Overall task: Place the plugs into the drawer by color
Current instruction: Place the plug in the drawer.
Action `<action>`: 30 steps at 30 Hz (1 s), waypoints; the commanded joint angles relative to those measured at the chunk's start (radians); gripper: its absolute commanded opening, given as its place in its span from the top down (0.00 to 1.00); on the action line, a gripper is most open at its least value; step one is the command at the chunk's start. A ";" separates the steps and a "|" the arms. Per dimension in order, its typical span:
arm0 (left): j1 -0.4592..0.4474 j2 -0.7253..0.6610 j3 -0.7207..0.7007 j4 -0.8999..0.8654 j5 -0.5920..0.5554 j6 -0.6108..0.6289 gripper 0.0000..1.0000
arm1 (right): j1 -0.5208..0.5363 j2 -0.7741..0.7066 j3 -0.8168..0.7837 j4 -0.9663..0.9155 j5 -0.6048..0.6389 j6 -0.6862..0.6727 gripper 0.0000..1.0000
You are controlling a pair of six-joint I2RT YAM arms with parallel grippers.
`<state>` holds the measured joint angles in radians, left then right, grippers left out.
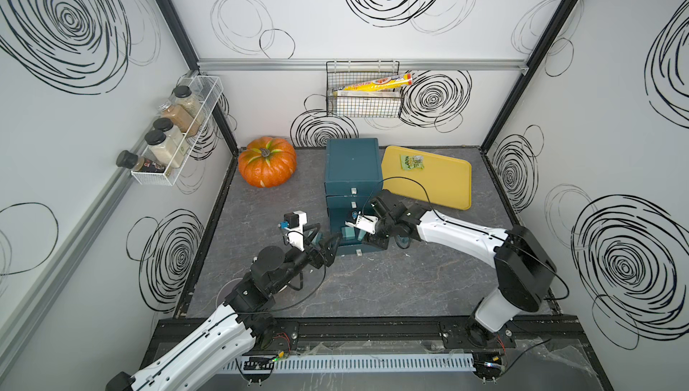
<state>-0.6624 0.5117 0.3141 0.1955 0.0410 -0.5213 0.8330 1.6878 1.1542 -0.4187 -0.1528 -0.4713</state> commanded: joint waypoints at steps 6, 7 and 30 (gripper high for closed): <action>-0.012 0.005 -0.004 0.034 0.013 0.011 0.01 | 0.013 0.122 0.130 -0.090 0.116 -0.064 1.00; -0.014 0.009 -0.004 0.036 0.013 0.010 0.01 | 0.012 0.133 0.132 -0.088 0.126 -0.074 1.00; -0.018 0.016 0.002 0.022 -0.004 0.009 0.01 | 0.014 0.326 0.239 -0.131 0.212 -0.102 0.80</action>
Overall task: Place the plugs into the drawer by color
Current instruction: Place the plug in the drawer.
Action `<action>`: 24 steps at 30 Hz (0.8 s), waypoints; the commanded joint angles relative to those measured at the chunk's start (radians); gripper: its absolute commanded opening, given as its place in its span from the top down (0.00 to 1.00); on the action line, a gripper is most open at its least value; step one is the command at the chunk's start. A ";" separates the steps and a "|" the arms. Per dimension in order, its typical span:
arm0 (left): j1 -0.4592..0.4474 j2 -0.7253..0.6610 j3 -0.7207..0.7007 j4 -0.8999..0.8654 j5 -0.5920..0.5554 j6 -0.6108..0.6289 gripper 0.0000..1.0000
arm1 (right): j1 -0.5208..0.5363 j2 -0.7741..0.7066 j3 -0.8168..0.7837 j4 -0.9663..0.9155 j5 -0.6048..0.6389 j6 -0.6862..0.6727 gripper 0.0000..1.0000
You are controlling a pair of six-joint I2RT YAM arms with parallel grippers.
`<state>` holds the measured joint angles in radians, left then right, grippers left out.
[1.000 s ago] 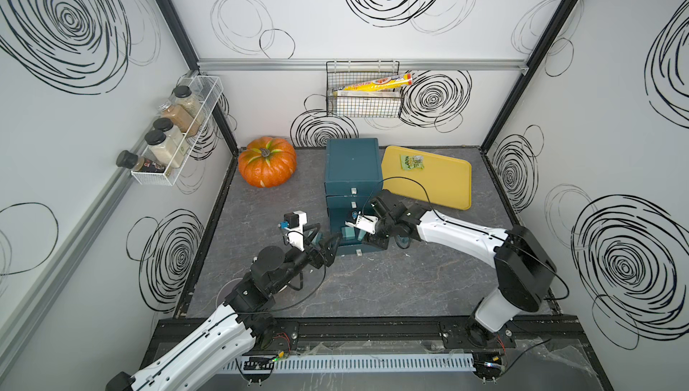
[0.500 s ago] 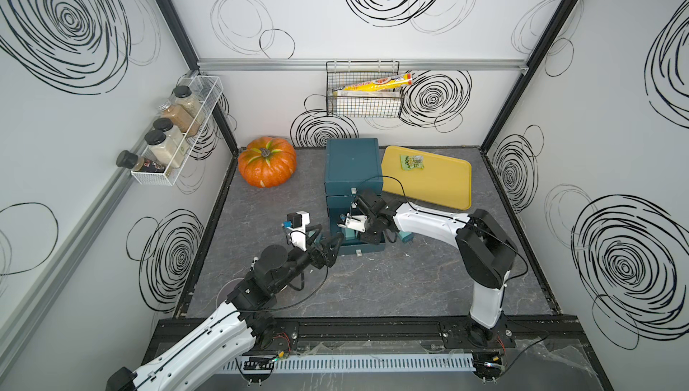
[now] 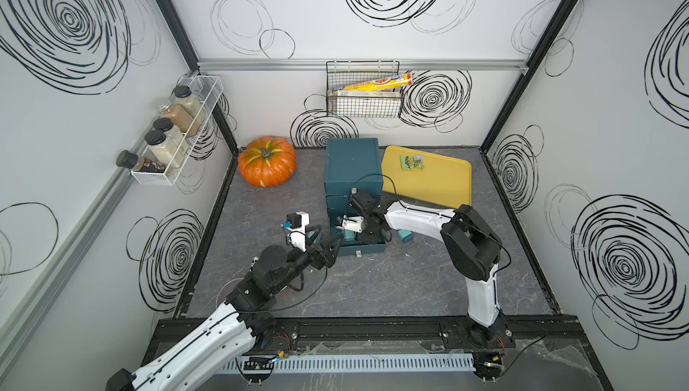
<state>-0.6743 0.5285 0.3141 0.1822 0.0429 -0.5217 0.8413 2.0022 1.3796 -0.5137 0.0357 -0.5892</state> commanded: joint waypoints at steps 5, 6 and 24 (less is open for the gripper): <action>-0.008 -0.007 0.002 0.033 -0.010 0.009 0.01 | 0.004 -0.022 0.001 -0.013 0.030 0.049 0.55; -0.008 -0.010 0.000 0.033 -0.011 0.009 0.01 | 0.005 -0.032 0.001 -0.009 0.029 0.057 0.52; -0.008 -0.011 -0.003 0.035 -0.026 -0.001 0.01 | 0.002 -0.425 -0.132 0.070 0.000 0.266 0.30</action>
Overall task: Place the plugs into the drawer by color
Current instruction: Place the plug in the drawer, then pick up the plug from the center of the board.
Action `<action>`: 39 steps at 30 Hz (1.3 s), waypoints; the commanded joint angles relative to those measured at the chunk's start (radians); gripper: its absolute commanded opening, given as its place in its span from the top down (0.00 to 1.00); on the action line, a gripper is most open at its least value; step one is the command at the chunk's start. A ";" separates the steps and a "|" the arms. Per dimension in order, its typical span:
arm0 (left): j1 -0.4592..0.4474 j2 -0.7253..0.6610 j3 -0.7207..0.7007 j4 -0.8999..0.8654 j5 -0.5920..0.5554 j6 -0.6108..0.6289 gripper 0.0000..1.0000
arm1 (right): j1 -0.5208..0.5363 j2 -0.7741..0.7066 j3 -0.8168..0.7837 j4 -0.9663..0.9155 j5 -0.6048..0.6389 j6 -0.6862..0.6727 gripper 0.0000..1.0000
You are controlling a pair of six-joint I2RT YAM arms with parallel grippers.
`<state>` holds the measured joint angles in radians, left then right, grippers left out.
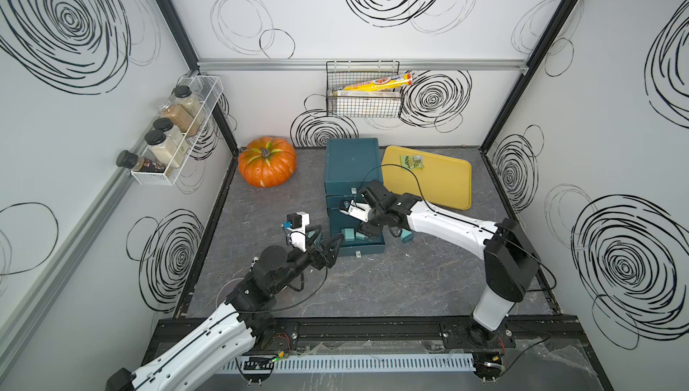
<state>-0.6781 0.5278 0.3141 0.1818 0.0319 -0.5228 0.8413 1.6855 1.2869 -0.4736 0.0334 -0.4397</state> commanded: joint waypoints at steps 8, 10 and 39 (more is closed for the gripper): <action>-0.004 -0.029 -0.010 0.037 -0.021 0.001 0.01 | -0.113 -0.429 -0.348 0.132 0.107 0.453 0.22; -0.004 -0.026 -0.012 0.038 -0.020 0.001 0.01 | -0.209 -0.432 -0.401 0.125 0.070 0.487 0.23; -0.005 0.019 -0.001 0.038 -0.007 0.010 0.01 | -0.351 0.041 -0.305 0.020 -0.070 0.459 0.38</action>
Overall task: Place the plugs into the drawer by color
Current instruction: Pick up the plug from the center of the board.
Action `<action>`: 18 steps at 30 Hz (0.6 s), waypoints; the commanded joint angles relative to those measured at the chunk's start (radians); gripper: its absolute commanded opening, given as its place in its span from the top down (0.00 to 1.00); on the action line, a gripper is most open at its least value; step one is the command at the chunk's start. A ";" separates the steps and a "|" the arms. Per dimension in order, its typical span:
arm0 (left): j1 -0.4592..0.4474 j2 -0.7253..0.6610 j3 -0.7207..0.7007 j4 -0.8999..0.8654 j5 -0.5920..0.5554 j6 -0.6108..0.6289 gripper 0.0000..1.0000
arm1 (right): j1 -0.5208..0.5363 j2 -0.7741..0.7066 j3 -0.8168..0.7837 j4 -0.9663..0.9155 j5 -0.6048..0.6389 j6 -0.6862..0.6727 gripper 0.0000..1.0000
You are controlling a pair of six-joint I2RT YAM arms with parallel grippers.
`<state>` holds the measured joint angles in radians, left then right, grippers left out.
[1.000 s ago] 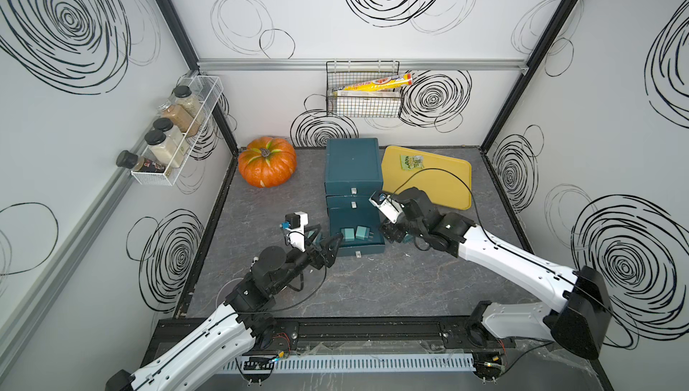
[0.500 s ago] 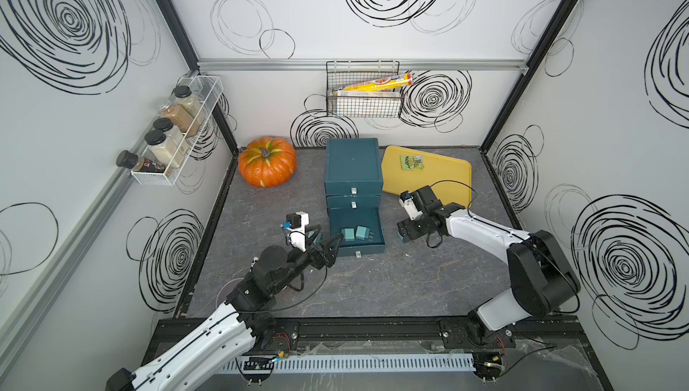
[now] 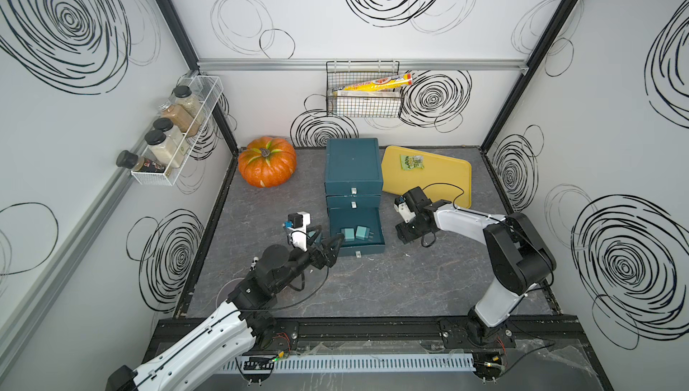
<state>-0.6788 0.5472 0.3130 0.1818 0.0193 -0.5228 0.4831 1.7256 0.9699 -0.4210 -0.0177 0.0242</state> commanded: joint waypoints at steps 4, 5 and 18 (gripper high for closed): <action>-0.003 -0.002 0.000 0.038 0.005 0.010 0.01 | 0.011 0.014 0.013 -0.051 -0.014 -0.005 0.58; -0.003 -0.003 0.001 0.038 0.004 0.010 0.01 | 0.010 0.013 0.015 -0.056 -0.017 -0.005 0.65; -0.003 -0.011 0.001 0.030 -0.010 0.002 0.01 | 0.065 -0.343 0.061 -0.040 -0.202 -0.049 0.87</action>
<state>-0.6788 0.5472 0.3130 0.1818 0.0181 -0.5232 0.5018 1.4509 0.9890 -0.4599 -0.1062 0.0097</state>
